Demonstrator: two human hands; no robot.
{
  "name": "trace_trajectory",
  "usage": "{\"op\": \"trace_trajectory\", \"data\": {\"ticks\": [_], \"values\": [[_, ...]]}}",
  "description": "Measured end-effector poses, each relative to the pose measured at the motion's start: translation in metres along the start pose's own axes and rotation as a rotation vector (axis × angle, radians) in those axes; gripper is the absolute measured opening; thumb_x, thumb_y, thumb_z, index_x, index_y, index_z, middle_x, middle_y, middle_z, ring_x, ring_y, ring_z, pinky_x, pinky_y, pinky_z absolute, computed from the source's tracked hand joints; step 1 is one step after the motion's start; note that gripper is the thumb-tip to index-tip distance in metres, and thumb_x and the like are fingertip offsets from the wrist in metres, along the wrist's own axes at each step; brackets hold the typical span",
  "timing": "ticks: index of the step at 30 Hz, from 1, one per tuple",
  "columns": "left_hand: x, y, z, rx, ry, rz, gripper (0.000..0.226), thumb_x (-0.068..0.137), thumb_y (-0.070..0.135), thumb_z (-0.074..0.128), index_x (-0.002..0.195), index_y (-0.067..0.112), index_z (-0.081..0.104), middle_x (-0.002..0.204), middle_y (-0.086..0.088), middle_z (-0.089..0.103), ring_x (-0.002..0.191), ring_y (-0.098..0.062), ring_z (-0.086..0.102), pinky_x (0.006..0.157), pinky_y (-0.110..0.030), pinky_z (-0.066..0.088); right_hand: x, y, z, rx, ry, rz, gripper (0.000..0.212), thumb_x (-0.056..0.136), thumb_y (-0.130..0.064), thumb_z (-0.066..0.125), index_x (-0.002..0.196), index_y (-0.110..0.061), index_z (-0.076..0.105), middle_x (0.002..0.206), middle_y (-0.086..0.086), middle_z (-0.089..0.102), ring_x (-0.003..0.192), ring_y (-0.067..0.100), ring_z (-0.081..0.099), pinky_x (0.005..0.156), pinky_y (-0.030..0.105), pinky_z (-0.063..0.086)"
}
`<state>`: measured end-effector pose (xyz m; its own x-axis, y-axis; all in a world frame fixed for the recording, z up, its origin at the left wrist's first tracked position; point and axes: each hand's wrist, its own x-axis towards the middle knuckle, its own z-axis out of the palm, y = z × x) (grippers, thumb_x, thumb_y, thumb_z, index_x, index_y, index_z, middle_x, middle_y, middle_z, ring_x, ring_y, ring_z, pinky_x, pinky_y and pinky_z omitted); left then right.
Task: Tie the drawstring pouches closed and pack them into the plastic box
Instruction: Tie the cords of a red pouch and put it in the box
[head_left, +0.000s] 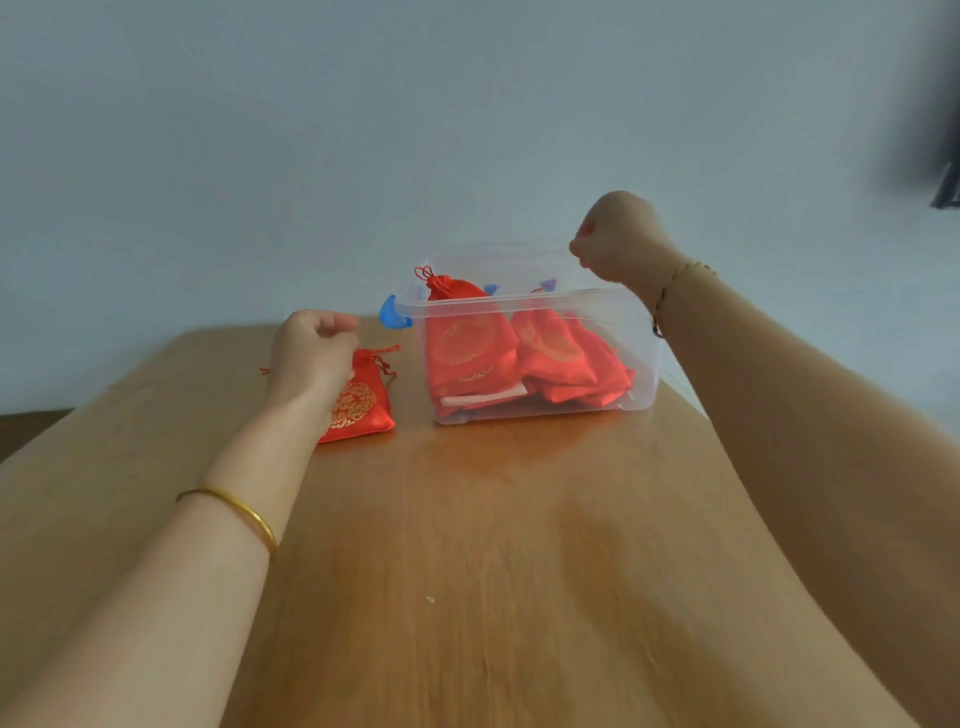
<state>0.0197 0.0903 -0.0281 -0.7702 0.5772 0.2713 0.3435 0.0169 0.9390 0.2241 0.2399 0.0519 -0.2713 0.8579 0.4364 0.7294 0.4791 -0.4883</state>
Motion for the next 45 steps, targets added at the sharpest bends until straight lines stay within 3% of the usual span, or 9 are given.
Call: {"op": "trace_trajectory", "data": {"ticks": [3,8,15,19,26,30,33,40,45], "values": [[0.002,-0.031,-0.005,0.319,0.003,0.047,0.022,0.084,0.008,0.055,0.103,0.012,0.066,0.11,-0.009,0.065,0.104,-0.028,0.058,0.096,-0.039,0.045,-0.025,-0.011,0.006,0.17,0.087,-0.089,0.025,0.08,-0.001,0.046,0.09,0.01,0.066,0.09,0.022,0.071,0.071,0.032,0.064,0.062,0.033,0.05],[-0.007,-0.066,-0.008,0.827,-0.096,0.099,0.036,0.083,0.02,0.064,0.119,0.017,0.061,0.127,-0.015,0.052,0.123,-0.036,0.041,0.103,-0.041,0.035,-0.09,-0.029,0.027,0.378,-0.096,-0.206,0.018,0.084,-0.005,0.051,0.079,0.002,0.067,0.07,0.009,0.068,0.056,0.018,0.056,0.049,0.02,0.04],[-0.009,-0.079,-0.013,0.757,0.034,0.281,0.025,0.08,0.001,0.063,0.103,0.012,0.065,0.112,-0.01,0.058,0.108,-0.033,0.052,0.089,-0.043,0.046,-0.11,-0.034,0.062,0.358,-0.329,-0.222,0.02,0.083,-0.002,0.047,0.082,0.007,0.065,0.075,0.014,0.072,0.038,0.002,0.051,0.037,0.015,0.039],[-0.005,-0.079,-0.02,0.744,-0.008,0.364,0.02,0.078,-0.003,0.06,0.091,0.012,0.066,0.098,-0.008,0.062,0.092,-0.03,0.058,0.076,-0.035,0.045,-0.111,-0.029,0.074,0.405,-0.403,-0.179,0.019,0.085,-0.004,0.049,0.081,0.006,0.065,0.075,0.015,0.071,0.052,0.025,0.058,0.042,0.022,0.045],[0.001,-0.024,-0.024,0.56,-0.424,0.281,0.031,0.071,-0.005,0.067,0.065,0.024,0.057,0.068,0.005,0.056,0.072,-0.021,0.057,0.071,-0.031,0.046,-0.116,-0.027,0.095,0.668,-0.569,0.051,0.036,0.096,-0.025,0.046,0.1,0.007,0.062,0.08,0.013,0.06,0.065,0.021,0.056,0.048,0.022,0.052],[-0.022,0.01,-0.021,0.492,-0.761,0.327,0.022,0.072,0.001,0.072,0.073,0.021,0.062,0.073,0.002,0.061,0.064,-0.007,0.055,0.064,-0.022,0.045,-0.119,-0.028,0.102,0.943,-0.653,0.343,0.033,0.095,-0.03,0.048,0.106,0.0,0.057,0.099,0.015,0.054,0.081,0.027,0.061,0.063,0.037,0.059],[-0.03,0.017,-0.019,0.419,-0.896,0.296,0.018,0.074,0.003,0.072,0.079,0.018,0.064,0.076,0.003,0.064,0.063,0.001,0.057,0.061,-0.014,0.048,-0.12,-0.022,0.103,1.08,-0.681,0.388,0.027,0.09,-0.005,0.055,0.115,0.005,0.057,0.097,0.016,0.061,0.076,0.021,0.061,0.06,0.032,0.058],[-0.015,0.01,-0.019,0.321,-0.452,0.321,0.033,0.077,0.017,0.073,0.106,0.018,0.057,0.1,0.002,0.057,0.09,-0.009,0.054,0.079,-0.019,0.044,-0.116,0.001,0.088,1.115,-0.687,0.194,0.033,0.078,0.017,0.053,0.082,-0.014,0.063,0.067,0.0,0.067,0.067,0.016,0.062,0.068,0.029,0.049],[-0.02,0.009,-0.019,0.181,-0.716,0.159,0.048,0.076,0.031,0.067,0.117,0.01,0.057,0.112,-0.001,0.063,0.101,-0.011,0.058,0.087,-0.023,0.044,-0.117,0.002,0.08,1.224,-0.656,0.098,0.03,0.079,0.018,0.051,0.074,-0.012,0.056,0.065,0.002,0.065,0.059,0.013,0.063,0.053,0.022,0.051]]}}
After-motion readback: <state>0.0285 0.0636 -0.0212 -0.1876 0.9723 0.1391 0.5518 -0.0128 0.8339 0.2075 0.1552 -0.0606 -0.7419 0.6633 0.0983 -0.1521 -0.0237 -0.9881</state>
